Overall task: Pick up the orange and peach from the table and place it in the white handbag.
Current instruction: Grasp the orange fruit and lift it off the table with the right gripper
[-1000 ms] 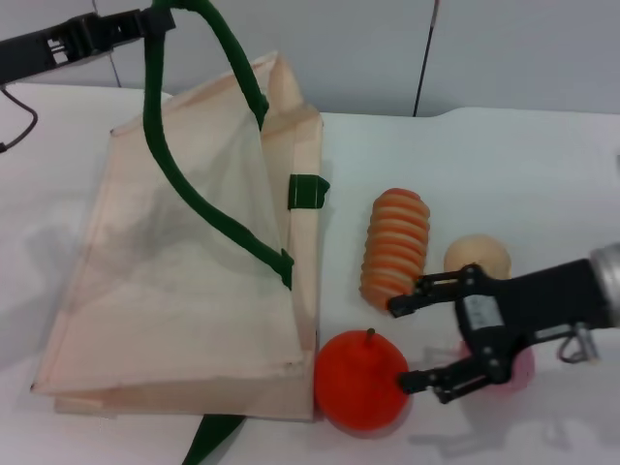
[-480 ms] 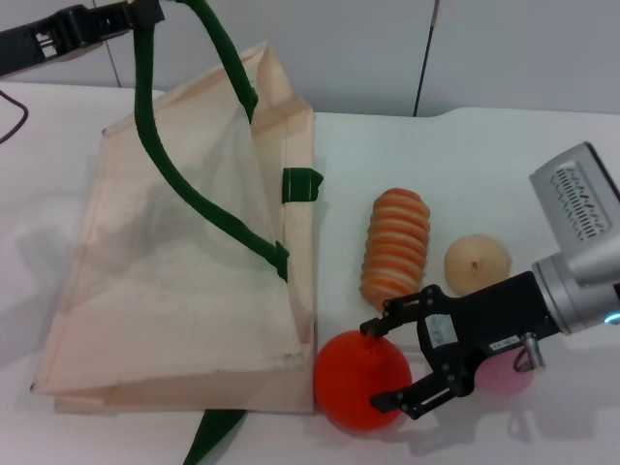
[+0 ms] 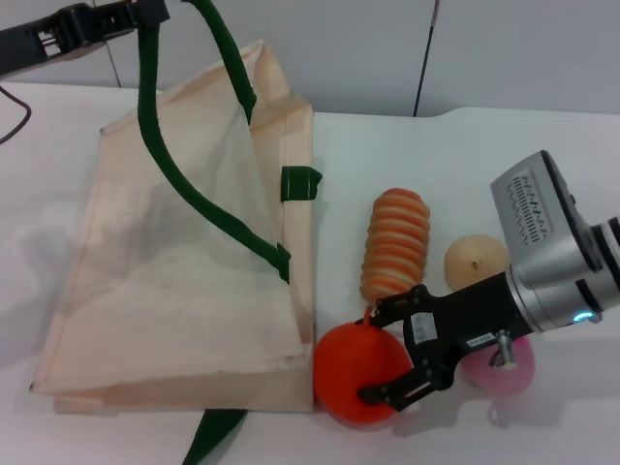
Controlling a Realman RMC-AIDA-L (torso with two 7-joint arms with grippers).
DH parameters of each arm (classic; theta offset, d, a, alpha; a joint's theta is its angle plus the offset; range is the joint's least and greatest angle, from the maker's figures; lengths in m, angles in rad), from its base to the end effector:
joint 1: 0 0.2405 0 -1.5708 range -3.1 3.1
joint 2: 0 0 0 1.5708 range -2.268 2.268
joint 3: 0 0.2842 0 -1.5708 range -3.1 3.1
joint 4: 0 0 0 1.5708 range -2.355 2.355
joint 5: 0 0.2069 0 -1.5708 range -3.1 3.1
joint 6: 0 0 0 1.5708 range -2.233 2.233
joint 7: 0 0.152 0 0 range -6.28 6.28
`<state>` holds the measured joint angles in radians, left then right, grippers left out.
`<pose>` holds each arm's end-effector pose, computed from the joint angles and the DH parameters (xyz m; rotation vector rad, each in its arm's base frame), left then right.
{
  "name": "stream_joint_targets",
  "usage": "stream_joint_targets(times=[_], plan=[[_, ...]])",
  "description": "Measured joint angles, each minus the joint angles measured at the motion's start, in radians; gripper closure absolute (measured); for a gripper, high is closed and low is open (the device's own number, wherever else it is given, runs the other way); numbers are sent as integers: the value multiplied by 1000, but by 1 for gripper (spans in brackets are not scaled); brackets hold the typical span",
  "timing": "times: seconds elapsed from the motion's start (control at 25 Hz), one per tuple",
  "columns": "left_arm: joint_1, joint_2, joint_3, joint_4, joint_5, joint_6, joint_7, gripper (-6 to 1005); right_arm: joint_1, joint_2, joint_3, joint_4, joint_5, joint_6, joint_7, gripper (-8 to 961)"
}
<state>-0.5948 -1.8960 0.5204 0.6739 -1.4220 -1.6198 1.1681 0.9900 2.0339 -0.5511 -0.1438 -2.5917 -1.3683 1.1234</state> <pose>-0.2584 0.3963 0.1125 -2.3178 -1.1147 -1.2053 0.2194 0.3677 -0.1058 3.0287 -0.0936 -0.1339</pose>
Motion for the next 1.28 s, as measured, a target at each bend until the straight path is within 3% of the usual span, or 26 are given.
stream_joint_targets(times=[0.28,0.52,1.28], plan=[[3,-1,-1,-1,0,0,-1,860,5,-1,-2,7,0,-5,4,98],[5,-2,-1,-1,0,0,-1,860,5,-2,-3,7,-1,-5,14,277],[6,-6,-1,1,0,-34,6,858,4,-5,-18,-3,-11,-40,20,509]])
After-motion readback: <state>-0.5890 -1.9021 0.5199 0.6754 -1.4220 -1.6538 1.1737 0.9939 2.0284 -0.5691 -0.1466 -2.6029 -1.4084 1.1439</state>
